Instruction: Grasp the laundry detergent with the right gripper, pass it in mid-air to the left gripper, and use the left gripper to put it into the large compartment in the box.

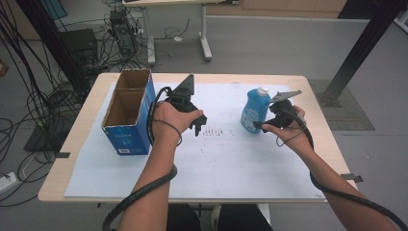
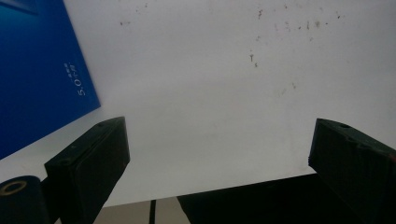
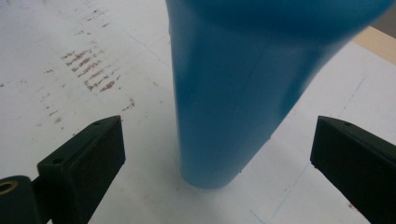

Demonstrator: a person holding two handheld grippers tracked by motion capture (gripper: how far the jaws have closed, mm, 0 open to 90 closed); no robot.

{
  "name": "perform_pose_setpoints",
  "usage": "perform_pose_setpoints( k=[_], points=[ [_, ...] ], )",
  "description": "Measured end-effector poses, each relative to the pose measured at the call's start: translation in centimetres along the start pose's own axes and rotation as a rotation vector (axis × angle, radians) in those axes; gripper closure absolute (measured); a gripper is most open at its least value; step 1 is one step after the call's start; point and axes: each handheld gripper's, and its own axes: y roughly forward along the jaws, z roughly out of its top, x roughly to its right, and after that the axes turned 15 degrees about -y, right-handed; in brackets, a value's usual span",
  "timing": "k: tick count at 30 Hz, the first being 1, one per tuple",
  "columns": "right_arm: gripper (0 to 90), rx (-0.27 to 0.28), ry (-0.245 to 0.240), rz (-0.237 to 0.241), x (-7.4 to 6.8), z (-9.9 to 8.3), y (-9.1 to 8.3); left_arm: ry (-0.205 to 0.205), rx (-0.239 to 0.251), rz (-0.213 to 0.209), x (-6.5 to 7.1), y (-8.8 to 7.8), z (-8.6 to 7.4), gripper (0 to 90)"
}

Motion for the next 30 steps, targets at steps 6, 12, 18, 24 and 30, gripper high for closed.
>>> perform_pose_setpoints(
  k=[6,12,18,24,30],
  points=[
    [2.8,0.029,0.008,-0.031,-0.1,0.0,0.5,0.002,-0.001,0.003,0.1,0.0,0.0,5.6],
    [2.9,0.053,0.024,-0.042,-0.2,0.1,1.2,0.002,-0.002,0.005,0.2,0.0,0.0,5.6],
    [3.0,0.068,0.027,-0.052,-0.1,0.1,1.8,0.007,-0.001,0.013,0.2,0.0,0.0,5.6],
    [3.1,0.1,0.038,-0.068,0.0,-0.3,2.0,0.006,-0.002,0.012,0.2,0.3,0.1,5.7],
    [3.0,0.108,0.041,-0.072,0.1,-0.3,2.2,0.02,-0.004,0.011,0.7,0.3,0.2,5.7]
  ],
)
